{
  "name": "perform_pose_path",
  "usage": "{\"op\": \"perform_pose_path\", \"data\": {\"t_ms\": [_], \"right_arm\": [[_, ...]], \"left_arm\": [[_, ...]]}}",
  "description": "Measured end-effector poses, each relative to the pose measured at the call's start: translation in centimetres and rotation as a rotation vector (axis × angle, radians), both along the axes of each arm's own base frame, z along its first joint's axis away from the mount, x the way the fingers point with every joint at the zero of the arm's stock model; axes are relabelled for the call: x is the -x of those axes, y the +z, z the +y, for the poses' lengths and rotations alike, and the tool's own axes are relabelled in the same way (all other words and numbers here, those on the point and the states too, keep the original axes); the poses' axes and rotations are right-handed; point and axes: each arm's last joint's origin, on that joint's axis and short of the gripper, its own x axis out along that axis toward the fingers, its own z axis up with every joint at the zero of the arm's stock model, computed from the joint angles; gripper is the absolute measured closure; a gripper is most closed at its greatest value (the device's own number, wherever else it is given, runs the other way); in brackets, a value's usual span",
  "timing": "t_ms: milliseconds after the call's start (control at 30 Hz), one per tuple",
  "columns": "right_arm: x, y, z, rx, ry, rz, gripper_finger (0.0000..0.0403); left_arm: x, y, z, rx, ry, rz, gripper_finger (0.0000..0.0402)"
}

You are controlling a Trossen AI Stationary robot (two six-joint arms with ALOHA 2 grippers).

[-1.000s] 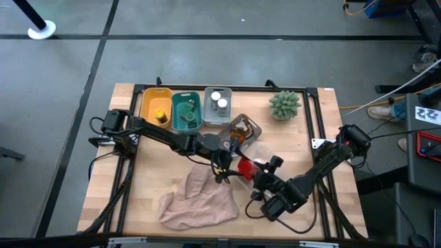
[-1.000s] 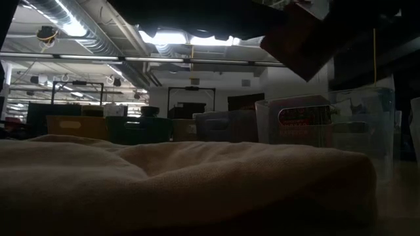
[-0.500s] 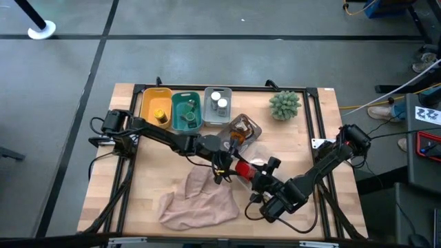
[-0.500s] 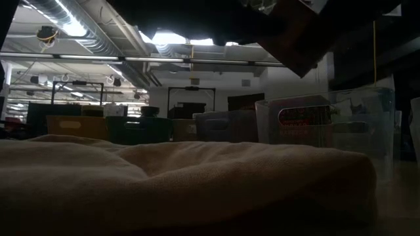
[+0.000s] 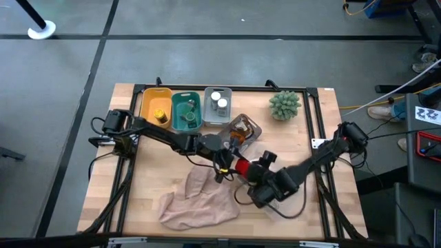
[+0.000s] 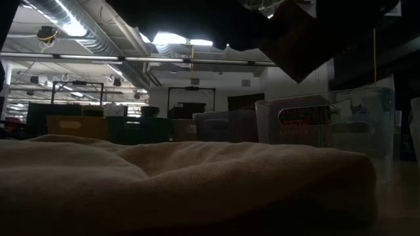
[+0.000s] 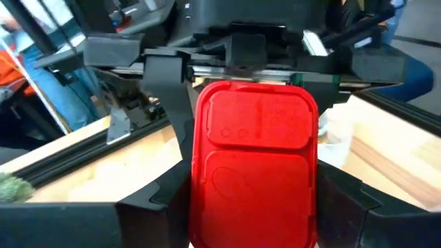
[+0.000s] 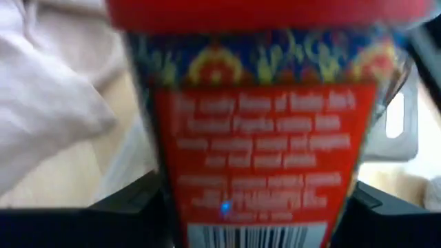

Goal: Sort spices by type
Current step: Put the red seasoning can into the left transparent bin

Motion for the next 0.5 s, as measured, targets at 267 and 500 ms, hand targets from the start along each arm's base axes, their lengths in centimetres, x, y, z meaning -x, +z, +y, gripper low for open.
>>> {"op": "perform_pose_path", "data": {"t_ms": [267, 500], "right_arm": [[0.5, 3.9, -0.7, 0.047, -0.003, 0.137, 0.0152], [2.6, 6.7, 0.4, 0.153, 0.045, 0.18, 0.0152]], "left_arm": [[-1.1, 2.3, 1.1, 0.0, 0.026, -0.025, 0.0199], [-1.9, 4.1, 2.0, -0.009, 0.032, -0.002, 0.0199]]}}
